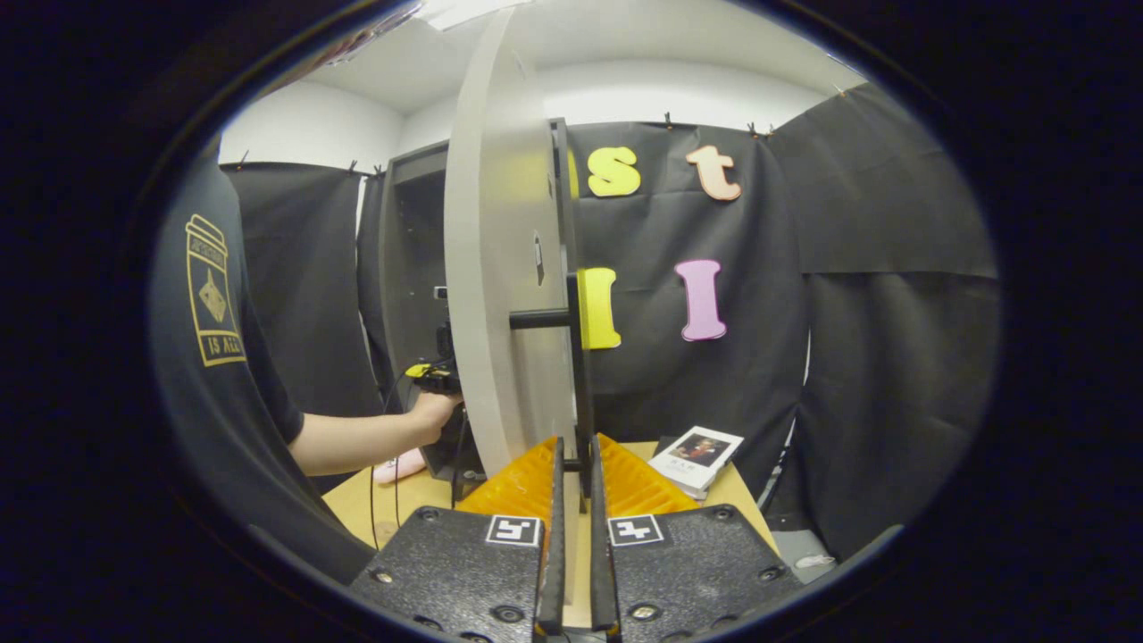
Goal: Open the cabinet door with the right hand, grasp the bottle in the cabinet with the left hand and place it on the coaster, then close the cabinet door with the right hand.
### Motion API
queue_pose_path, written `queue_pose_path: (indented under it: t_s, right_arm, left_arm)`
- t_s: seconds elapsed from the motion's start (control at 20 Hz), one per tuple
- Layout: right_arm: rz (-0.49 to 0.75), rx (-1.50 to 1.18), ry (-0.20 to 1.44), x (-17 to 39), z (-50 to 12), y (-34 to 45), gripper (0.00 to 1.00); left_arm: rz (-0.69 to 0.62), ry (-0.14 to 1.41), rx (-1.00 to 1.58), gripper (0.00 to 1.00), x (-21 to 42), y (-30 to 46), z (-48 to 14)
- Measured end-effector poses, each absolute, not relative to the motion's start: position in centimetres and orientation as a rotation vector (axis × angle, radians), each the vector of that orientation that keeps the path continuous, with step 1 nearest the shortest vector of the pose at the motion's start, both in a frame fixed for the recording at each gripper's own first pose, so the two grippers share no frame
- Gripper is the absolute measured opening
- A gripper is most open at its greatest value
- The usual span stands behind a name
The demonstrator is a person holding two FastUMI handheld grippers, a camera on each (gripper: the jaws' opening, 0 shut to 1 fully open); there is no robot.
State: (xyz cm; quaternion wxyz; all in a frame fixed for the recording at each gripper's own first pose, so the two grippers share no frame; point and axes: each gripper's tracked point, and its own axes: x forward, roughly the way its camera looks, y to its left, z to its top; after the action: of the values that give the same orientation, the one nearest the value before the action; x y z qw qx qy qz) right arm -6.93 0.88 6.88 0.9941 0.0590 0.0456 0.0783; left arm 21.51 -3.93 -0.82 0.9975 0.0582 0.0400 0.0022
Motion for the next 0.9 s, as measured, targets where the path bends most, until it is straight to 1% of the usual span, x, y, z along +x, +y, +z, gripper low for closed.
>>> queue_pose_path:
  t_s: [0.05,0.1,0.15,0.2,0.25,0.45,0.55,0.6,0.8,0.85,0.9]
  right_arm:
    - [0.153,0.118,0.09,-6.9,6.7,0.5,0.17]
    - [0.139,0.116,0.089,-7.0,6.5,-0.1,0.23]
    - [0.142,0.118,0.087,-7.4,6.5,-0.2,0.31]
    - [0.147,0.129,0.081,-7.7,6.5,-0.2,0.49]
    - [0.128,0.139,0.074,-7.8,6.4,-0.9,0.54]
    - [0.05,0.178,-0.001,-9.0,7.3,-3.9,1.0]
    - [0.043,0.193,-0.048,-9.6,7.9,-4.7,1.0]
    - [0.04,0.195,-0.058,-9.9,7.9,-5.1,0.98]
    - [0.038,0.199,-0.059,-10.8,6.7,-6.1,0.98]
    - [0.037,0.199,-0.066,-11.0,6.6,-6.2,0.98]
    - [0.031,0.198,-0.076,-11.0,6.4,-6.2,0.98]
  left_arm:
    - [0.002,0.075,0.114,0.73,21.3,-4.0,-0.5]
    - [-0.001,0.072,0.112,0.73,21.0,-4.2,-0.2]
    - [-0.007,0.072,0.11,0.73,20.6,-4.5,0.1]
    - [-0.007,0.074,0.11,0.73,20.1,-4.6,0.4]
    - [-0.007,0.07,0.116,0.73,19.6,-4.8,0.7]
    - [-0.013,0.033,0.146,0.73,16.6,-5.6,2.3]
    - [-0.014,0.018,0.161,0.73,14.7,-5.8,3.0]
    - [-0.013,0.011,0.165,0.73,13.7,-5.8,3.4]
    - [0.008,-0.012,0.135,0.73,9.1,-4.6,3.9]
    - [0.014,-0.012,0.111,0.63,8.0,-4.4,3.7]
    - [0.022,-0.018,0.091,0.84,6.7,-3.7,3.6]
